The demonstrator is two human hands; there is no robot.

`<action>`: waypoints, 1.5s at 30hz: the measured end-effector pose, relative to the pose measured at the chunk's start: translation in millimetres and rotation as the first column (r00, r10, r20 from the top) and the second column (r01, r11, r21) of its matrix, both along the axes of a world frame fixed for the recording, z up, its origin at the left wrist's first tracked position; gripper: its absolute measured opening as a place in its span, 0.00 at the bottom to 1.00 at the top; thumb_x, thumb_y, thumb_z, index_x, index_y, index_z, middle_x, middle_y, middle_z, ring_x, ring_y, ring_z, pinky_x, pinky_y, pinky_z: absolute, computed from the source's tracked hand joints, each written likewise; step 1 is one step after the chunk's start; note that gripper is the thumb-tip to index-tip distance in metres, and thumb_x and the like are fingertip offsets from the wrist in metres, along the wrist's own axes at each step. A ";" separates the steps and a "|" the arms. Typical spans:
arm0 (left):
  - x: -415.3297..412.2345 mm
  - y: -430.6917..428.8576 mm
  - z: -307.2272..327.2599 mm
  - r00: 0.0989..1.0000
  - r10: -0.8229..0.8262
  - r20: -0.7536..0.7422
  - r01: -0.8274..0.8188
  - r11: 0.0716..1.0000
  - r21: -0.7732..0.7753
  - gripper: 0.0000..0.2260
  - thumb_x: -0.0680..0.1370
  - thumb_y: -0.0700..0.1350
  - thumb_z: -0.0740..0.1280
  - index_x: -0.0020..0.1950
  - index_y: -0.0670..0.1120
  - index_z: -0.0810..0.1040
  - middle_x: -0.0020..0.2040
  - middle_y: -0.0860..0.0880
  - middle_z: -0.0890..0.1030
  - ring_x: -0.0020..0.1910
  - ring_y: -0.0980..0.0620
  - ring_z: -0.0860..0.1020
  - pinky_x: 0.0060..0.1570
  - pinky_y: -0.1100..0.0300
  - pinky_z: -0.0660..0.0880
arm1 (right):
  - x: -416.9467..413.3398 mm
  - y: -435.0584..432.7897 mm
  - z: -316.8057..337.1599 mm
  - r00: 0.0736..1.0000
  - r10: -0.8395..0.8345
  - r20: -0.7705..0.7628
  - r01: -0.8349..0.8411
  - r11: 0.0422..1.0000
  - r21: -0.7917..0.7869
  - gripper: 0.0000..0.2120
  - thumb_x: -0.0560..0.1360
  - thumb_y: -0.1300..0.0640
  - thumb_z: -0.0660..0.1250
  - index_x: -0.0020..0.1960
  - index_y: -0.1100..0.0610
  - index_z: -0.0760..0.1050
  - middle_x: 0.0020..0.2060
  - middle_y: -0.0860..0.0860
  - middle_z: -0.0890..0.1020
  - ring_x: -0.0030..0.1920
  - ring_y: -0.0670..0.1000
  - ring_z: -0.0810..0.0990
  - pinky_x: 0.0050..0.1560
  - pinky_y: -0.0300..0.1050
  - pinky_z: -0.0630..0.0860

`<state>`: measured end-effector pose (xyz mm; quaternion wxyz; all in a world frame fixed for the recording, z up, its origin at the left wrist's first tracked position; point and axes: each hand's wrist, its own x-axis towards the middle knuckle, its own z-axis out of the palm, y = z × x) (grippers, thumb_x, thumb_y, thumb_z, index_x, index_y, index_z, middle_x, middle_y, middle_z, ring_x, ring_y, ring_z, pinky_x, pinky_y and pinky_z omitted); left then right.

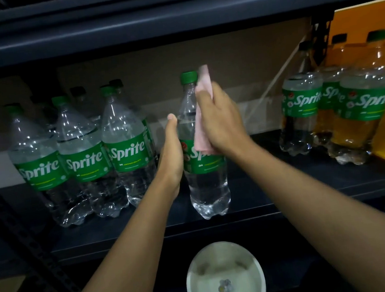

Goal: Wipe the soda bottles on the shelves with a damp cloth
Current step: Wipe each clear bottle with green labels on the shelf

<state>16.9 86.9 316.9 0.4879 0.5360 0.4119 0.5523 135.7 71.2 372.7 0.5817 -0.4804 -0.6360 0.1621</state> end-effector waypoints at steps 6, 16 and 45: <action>8.3 -10.4 -2.0 0.996 -0.059 0.060 0.056 0.997 0.053 0.32 0.85 0.69 0.49 0.76 0.51 0.76 0.65 0.45 0.85 0.65 0.47 0.83 0.71 0.44 0.75 | 0.0 9.8 3.5 0.998 -0.021 -0.053 0.021 1.000 -0.007 0.17 0.84 0.42 0.53 0.50 0.49 0.76 0.46 0.48 0.81 0.47 0.50 0.79 0.47 0.48 0.71; 8.3 7.0 -22.7 0.993 0.000 0.121 0.013 0.995 -0.103 0.57 0.62 0.87 0.62 0.83 0.55 0.65 0.80 0.48 0.71 0.79 0.43 0.70 0.77 0.37 0.66 | -19.9 -20.9 -159.9 0.989 -0.100 -0.112 0.125 0.961 0.245 0.29 0.85 0.47 0.52 0.82 0.52 0.47 0.82 0.54 0.57 0.82 0.51 0.56 0.78 0.62 0.62; 44.8 -7.9 -62.4 0.973 0.230 -0.022 -0.229 0.973 0.043 0.42 0.61 0.69 0.83 0.67 0.50 0.75 0.58 0.49 0.86 0.55 0.50 0.87 0.57 0.47 0.83 | 23.1 -21.8 -162.8 0.968 -0.046 -0.246 0.004 0.986 -0.167 0.27 0.83 0.35 0.46 0.73 0.45 0.70 0.62 0.41 0.78 0.62 0.40 0.76 0.57 0.28 0.68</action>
